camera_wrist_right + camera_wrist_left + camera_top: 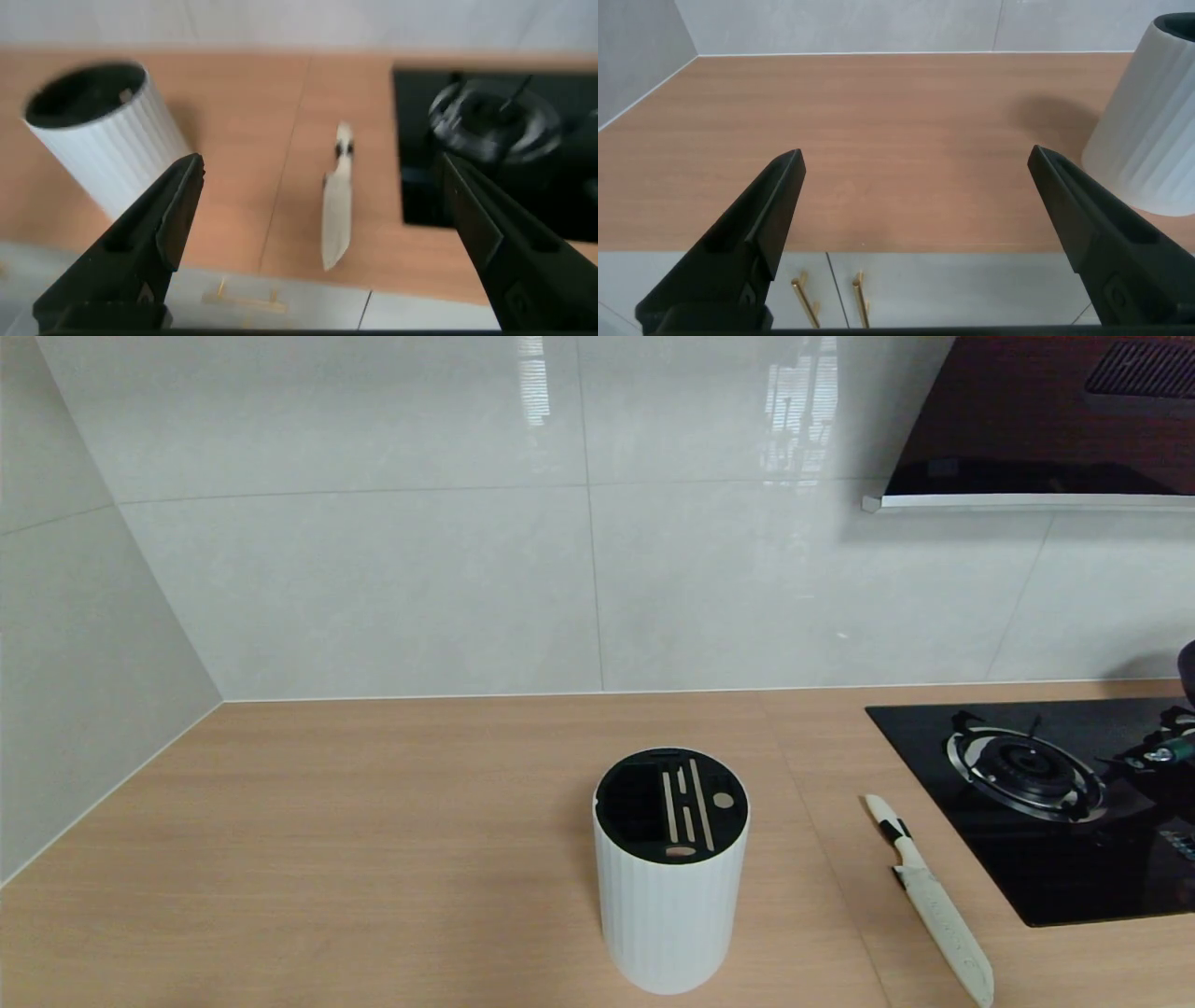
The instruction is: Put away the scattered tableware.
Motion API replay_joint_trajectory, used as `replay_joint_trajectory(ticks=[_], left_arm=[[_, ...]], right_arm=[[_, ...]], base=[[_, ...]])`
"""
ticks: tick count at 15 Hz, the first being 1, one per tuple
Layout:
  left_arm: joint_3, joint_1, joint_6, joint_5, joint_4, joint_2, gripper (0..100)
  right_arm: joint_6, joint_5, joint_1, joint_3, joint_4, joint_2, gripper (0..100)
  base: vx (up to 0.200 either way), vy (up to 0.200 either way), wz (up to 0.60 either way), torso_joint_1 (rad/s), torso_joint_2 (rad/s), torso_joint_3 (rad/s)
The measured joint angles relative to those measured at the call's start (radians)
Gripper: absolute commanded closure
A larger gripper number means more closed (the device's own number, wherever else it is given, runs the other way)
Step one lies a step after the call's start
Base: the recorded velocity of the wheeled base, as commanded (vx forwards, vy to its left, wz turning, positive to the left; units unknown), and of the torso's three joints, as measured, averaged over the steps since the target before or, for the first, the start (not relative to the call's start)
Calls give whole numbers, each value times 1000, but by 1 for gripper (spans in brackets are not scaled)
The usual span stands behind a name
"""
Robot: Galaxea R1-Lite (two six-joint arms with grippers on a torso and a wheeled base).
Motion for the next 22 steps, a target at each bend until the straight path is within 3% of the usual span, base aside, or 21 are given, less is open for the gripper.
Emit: replay_joint_trajectory(ticks=[4,7,14,22], left_arm=[[0,0,0,0,0,0,0],[0,0,0,0,0,0,0],[0,0,0,0,0,0,0],[0,0,0,0,0,0,0]], right_arm=[[-15,14,16,-81,-35,386,0],[-21,13,40,-60,-94,611,0],[-24,-71,39,59,-568,1005,0],[-24,-170,63,50,-915,1305,0]], base=[[0,0,0,0,0,0],[0,0,0,0,0,0],[0,0,0,0,0,0],[0,0,0,0,0,0]])
